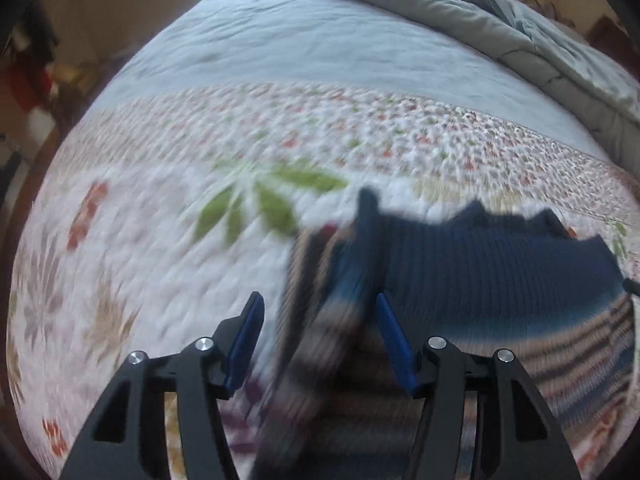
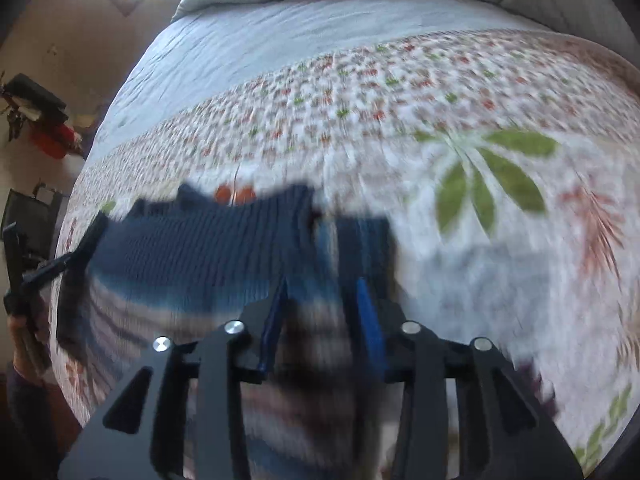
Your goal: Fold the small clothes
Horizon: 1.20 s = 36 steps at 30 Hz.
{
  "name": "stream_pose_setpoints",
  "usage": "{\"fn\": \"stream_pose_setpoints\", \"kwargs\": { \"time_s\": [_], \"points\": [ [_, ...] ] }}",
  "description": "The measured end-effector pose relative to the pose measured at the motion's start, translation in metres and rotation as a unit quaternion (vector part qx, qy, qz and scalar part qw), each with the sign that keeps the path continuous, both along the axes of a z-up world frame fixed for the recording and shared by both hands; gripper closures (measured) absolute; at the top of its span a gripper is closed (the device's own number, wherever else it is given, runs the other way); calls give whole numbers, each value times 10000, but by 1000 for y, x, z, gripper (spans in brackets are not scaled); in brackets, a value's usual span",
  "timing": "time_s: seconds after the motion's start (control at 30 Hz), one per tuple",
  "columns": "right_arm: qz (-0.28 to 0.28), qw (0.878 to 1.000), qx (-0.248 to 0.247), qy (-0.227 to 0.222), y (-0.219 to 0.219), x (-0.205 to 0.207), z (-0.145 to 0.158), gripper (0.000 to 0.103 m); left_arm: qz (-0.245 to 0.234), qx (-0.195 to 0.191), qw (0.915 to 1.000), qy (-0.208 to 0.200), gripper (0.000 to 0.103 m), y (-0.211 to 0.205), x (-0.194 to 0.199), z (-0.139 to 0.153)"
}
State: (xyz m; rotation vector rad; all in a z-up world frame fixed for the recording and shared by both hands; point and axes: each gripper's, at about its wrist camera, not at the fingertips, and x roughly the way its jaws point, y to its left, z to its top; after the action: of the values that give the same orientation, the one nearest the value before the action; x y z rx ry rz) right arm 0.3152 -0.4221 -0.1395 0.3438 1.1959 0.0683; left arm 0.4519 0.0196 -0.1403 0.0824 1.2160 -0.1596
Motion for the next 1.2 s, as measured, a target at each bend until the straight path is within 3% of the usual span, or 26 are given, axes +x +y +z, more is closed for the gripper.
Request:
{"fn": "stream_pose_setpoints", "kwargs": {
  "time_s": [0.07, 0.17, 0.33, 0.53, 0.6, 0.73, 0.87, 1.0, 1.13, 1.2],
  "points": [
    [87, 9999, -26, 58, -1, -29, 5, 49, 7, -112, 9999, 16, 44, 19, -27, 6],
    [260, 9996, 100, 108, 4, -80, 10, 35, -26, -126, 9999, -12, 42, 43, -73, 11],
    [223, 9979, 466, 389, 7, -131, 1, 33, -45, -219, 9997, -75, 42, 63, -115, 11],
    [104, 9959, 680, 588, 10, -148, -18, 33, -365, -270, 9990, 49, 42, 48, -123, 4],
    [98, 9958, 687, 602, 12, -151, -24, 33, -434, -91, 9989, 180, 43, 40, -125, -7],
    [152, 9960, 690, 556, 14, -149, -23, 33, -416, 239, 9984, 286, 61, 42, -124, -26],
    [186, 9958, 709, 542, 10, -148, -24, 33, -288, 23, 9987, 431, 62, 56, -119, -44],
    [117, 9949, 841, 543, 1, -150, -25, 32, -315, 102, 9989, 336, 57, 51, -122, -33],
    [223, 9941, 881, 595, 4, -146, -23, 31, 40, -374, 9986, 383, 28, 67, -123, -18],
    [319, 9937, 873, 625, 9, -142, -23, 31, 180, -613, 9969, 469, 27, 79, -121, -17]
  ]
}}
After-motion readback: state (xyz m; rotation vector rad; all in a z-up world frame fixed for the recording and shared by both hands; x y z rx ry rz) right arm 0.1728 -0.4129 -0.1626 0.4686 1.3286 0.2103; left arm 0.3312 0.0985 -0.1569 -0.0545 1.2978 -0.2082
